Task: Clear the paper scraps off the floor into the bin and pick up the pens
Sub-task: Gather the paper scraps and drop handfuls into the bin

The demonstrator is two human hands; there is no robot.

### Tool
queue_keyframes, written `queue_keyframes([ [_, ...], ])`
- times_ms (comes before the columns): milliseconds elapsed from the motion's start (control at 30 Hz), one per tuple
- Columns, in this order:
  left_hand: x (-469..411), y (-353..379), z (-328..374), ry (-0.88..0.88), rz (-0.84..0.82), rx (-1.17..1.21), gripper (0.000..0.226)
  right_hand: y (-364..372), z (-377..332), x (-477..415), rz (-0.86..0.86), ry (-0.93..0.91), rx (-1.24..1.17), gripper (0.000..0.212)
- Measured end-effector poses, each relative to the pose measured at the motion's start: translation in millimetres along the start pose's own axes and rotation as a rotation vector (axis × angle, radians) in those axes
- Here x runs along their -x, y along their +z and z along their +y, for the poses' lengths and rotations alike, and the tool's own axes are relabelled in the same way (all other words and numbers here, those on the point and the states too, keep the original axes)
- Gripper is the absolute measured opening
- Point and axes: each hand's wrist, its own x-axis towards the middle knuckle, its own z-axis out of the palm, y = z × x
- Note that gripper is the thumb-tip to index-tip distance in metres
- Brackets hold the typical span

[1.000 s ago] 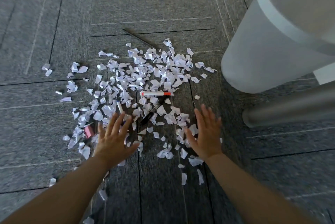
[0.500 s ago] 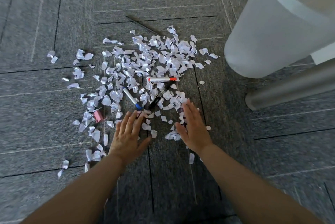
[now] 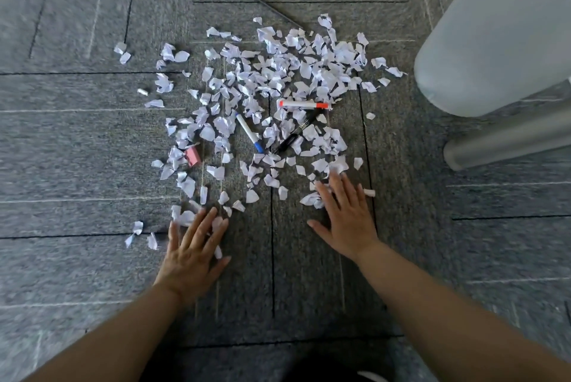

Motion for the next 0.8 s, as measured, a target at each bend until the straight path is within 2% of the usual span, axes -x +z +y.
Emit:
queue_keyframes([
  [200,-31,-21,10,-0.054,0.024,0.031,0.069,-17,-11,-28,0.032,-0.007,-0.049,0.077],
  [300,-17,-19,-4,0.058,0.021,-0.031,0.077,-16,-7,-15,0.083,-0.064,-0.025,0.074],
  [400,9,-11,-27,0.186,-0.068,-0.105,0.091,-12,5,1,0.085,0.045,0.006,0.082],
  [467,21,-7,-33,0.201,-0.115,-0.126,0.096,-8,11,6,0.061,0.116,-0.001,0.089],
  [567,21,-4,-28,0.084,-0.183,-0.095,0.090,-5,9,4,0.019,0.134,-0.013,0.089],
  [667,-2,-7,-14,-0.045,-0.164,-0.054,0.080,-8,3,-10,0.008,0.115,-0.008,0.087],
  [800,-37,-19,4,-0.109,-0.168,-0.002,0.071,-17,-13,-32,-0.005,0.119,-0.093,0.077],
])
